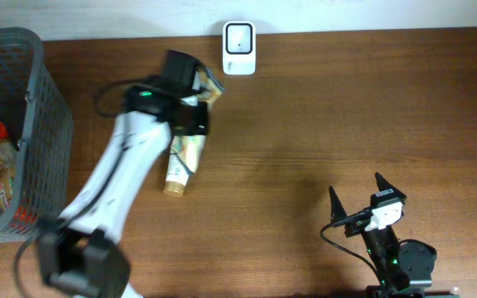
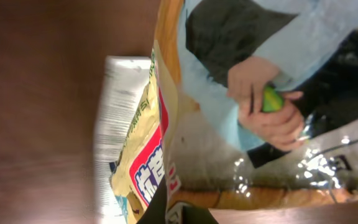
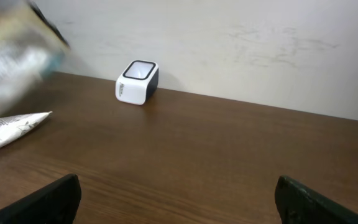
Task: Scan the item barcode
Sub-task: 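Place the yellow snack bag on the table right of the tube, then grasp the orange-red sausage pack in the basket and place it left of the tube, then reach the left gripper into the basket and grasp the small green box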
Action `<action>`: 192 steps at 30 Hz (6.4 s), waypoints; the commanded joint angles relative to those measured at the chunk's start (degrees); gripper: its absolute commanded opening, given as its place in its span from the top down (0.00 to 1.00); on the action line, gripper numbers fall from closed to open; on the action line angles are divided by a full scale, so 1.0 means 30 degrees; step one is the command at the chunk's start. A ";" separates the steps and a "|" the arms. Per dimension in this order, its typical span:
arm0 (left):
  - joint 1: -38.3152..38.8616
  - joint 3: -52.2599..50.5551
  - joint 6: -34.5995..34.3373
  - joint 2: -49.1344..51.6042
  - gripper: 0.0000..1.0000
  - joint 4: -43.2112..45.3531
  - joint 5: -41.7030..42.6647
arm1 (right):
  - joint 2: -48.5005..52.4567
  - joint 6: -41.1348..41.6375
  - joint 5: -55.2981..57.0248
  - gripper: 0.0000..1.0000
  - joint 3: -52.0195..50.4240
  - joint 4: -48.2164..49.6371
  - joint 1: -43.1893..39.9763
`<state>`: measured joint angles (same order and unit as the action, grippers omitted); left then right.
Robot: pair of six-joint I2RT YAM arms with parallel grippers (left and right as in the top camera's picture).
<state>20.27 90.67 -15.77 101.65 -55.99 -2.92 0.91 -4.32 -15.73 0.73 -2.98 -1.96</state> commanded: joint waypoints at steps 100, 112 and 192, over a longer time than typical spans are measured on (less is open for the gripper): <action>-0.4677 -0.1843 0.3818 -0.0066 0.20 -0.1800 -0.0240 | -0.0131 0.0080 -0.0044 0.01 -0.0138 -0.0022 -0.0124; -0.4823 0.0590 0.3818 -0.5144 0.01 -0.1617 -0.0372 | -0.0131 0.0080 -0.0044 0.01 -0.0138 -0.0022 -0.0124; -2.0699 0.5945 0.8218 0.9238 1.00 0.0233 -0.4845 | -0.0131 0.0080 -0.0036 0.01 -0.0138 -0.0022 -0.0124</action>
<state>-42.09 105.75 10.72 129.88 -52.93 -18.48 0.91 -4.27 -15.73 0.73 -2.98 -1.96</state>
